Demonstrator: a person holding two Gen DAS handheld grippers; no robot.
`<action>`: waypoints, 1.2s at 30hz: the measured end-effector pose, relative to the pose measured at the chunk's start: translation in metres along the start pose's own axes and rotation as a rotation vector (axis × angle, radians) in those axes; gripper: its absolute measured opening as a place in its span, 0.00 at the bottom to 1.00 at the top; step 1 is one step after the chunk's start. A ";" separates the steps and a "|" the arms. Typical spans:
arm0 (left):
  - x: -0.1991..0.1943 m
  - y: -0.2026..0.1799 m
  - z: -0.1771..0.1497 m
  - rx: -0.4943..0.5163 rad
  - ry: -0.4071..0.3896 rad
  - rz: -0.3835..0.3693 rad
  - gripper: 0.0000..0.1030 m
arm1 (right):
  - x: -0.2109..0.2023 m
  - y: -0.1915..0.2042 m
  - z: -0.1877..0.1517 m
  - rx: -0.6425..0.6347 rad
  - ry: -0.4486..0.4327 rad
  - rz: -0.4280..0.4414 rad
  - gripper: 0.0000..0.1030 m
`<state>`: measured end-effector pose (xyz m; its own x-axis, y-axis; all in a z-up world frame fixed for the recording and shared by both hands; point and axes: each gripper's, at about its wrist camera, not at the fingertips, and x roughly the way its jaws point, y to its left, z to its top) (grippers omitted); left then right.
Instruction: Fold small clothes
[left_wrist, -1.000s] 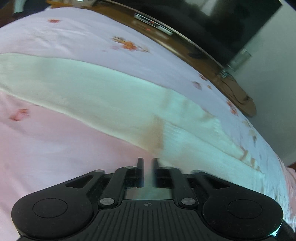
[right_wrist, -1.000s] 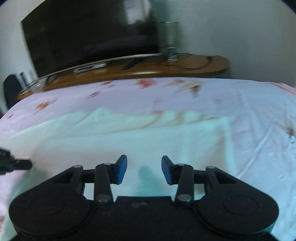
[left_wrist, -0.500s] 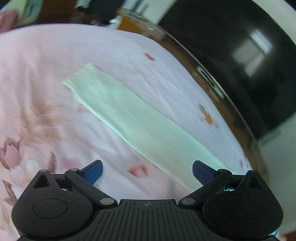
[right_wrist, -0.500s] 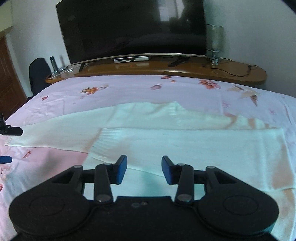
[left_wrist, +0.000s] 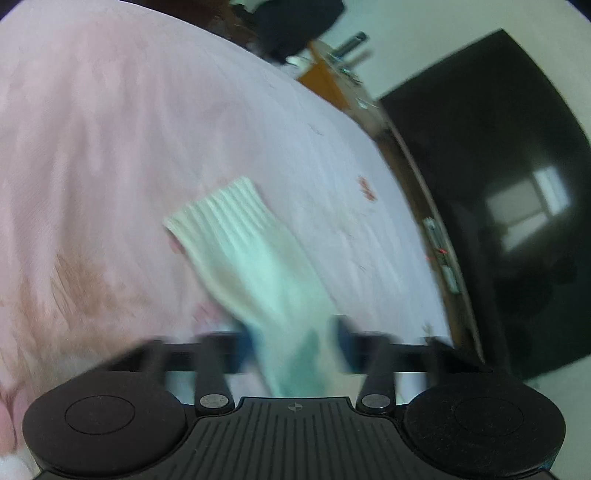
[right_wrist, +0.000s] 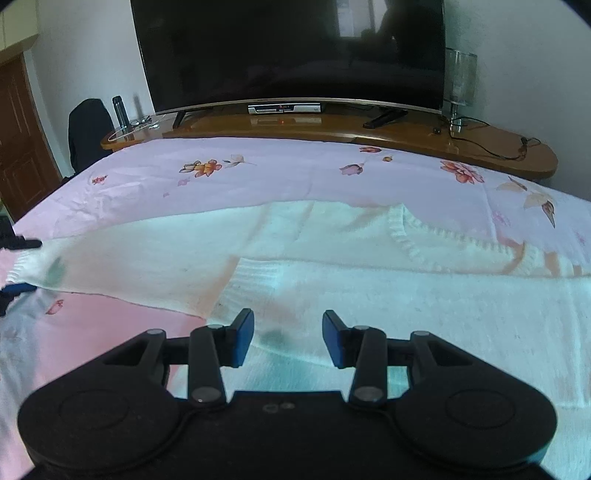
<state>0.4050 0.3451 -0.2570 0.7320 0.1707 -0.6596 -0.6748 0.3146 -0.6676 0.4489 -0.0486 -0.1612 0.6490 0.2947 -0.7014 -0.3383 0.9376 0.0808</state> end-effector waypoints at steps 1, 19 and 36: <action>0.006 0.005 0.001 -0.032 0.000 0.014 0.04 | 0.002 0.000 0.001 0.001 0.000 0.000 0.39; -0.042 -0.211 -0.200 0.726 0.285 -0.425 0.04 | -0.025 -0.058 -0.008 0.138 -0.021 -0.028 0.39; -0.095 -0.258 -0.295 1.031 0.386 -0.396 0.90 | -0.072 -0.131 -0.048 0.271 -0.022 -0.060 0.47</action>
<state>0.4818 -0.0278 -0.1243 0.6777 -0.3484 -0.6475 0.1195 0.9211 -0.3706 0.4137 -0.2020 -0.1554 0.6782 0.2384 -0.6951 -0.1061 0.9678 0.2284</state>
